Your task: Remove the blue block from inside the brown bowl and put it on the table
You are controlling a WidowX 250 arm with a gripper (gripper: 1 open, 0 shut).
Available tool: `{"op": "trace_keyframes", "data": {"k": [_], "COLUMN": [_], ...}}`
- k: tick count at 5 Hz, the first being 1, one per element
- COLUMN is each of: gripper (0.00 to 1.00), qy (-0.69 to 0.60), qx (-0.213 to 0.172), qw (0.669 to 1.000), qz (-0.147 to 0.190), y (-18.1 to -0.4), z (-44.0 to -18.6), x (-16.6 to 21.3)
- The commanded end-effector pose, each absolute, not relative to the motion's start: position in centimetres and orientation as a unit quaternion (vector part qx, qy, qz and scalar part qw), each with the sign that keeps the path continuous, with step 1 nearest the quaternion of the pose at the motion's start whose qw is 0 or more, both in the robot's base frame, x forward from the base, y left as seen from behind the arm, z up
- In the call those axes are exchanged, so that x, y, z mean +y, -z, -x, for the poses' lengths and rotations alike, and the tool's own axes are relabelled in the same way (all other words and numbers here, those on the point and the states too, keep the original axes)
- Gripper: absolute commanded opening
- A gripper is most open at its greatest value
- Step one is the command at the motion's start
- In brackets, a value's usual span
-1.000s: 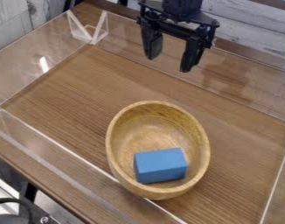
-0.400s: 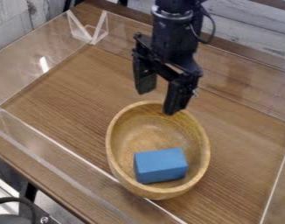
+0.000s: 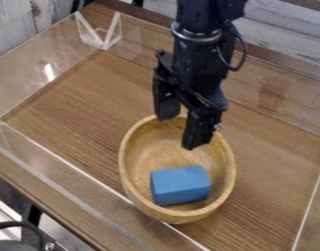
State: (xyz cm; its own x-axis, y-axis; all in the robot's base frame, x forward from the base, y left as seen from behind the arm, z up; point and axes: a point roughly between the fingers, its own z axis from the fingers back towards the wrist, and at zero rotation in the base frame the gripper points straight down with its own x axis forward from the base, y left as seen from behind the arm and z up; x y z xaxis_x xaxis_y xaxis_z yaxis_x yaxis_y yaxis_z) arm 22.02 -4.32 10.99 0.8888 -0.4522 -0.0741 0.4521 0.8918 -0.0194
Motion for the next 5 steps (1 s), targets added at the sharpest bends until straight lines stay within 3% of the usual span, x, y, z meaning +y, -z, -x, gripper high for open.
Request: {"op": "trace_keyframes", "data": {"k": [1,5], "gripper": [1.00,1.00], "qy": [0.253,0.291], "qx": [0.008,-0.032], "qw": [0.967,0.956], "qz": [-0.006,-0.020], "y": [-11.5,-7.7], "z": [-21.9,-20.8], "x": [-4.9,-6.3]}}
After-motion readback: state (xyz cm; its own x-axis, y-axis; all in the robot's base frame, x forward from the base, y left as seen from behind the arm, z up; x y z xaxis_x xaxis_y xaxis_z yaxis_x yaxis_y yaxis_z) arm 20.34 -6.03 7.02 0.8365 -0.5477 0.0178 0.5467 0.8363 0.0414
